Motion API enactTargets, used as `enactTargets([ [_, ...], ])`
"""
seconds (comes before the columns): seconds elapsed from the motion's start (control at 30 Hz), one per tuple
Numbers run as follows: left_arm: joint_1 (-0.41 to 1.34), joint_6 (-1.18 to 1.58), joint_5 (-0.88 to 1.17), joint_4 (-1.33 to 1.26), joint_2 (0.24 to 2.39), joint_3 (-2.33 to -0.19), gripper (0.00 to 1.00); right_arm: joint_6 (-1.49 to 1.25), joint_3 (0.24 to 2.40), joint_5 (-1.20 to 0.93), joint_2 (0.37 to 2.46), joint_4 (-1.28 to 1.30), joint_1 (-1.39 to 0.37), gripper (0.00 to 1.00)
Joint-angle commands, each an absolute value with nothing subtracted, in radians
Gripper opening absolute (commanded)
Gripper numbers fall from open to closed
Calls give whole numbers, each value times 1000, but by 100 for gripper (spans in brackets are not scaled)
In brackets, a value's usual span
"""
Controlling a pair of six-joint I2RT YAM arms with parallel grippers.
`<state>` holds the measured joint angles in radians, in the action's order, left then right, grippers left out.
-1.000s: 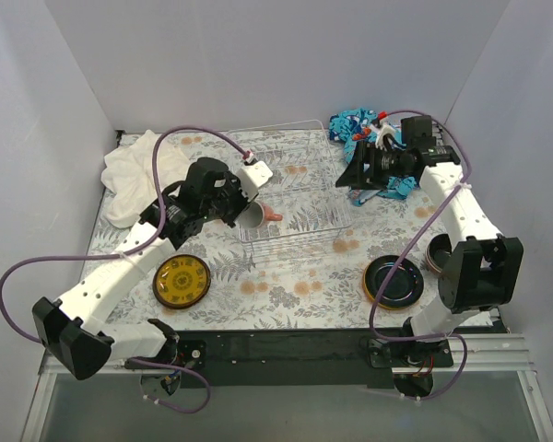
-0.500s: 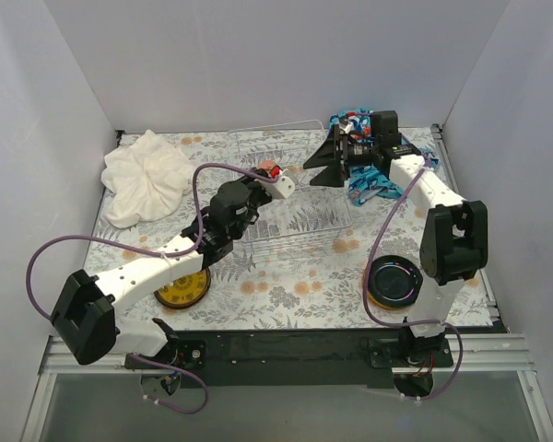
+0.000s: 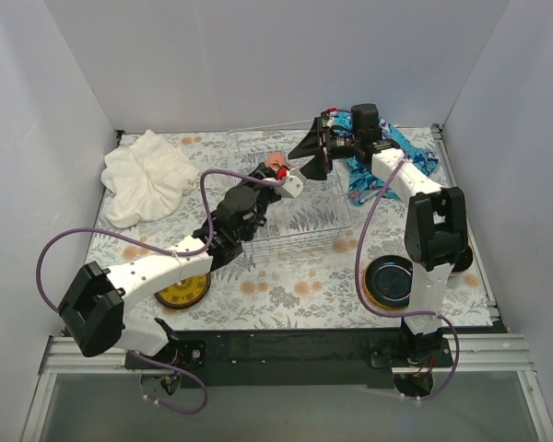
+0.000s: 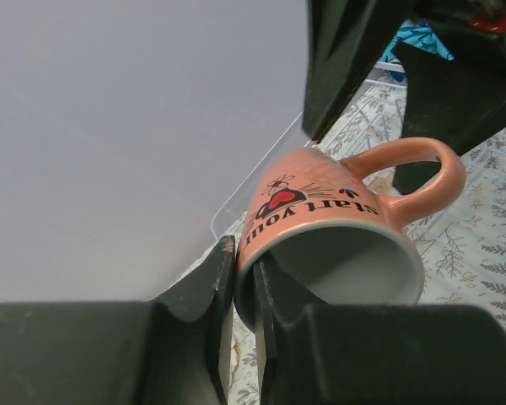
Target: Load the mixed dishes into the dish rack
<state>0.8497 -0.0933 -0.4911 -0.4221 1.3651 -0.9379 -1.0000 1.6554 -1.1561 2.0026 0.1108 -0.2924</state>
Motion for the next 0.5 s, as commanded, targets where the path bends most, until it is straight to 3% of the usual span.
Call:
enactTargets([
  [0.0, 874, -94, -497, -511, 1365, -979, 0, -1057, 1703, -1189, 1997, 29, -327, 90],
  [0.23, 896, -117, -489, -554, 1387, -976, 0, -1068, 1681, -1189, 1988, 18, -368, 88],
  [0.47, 896, -138, -486, -577, 1378, -943, 0, -1046, 1649, -1196, 1967, 46, -373, 80],
])
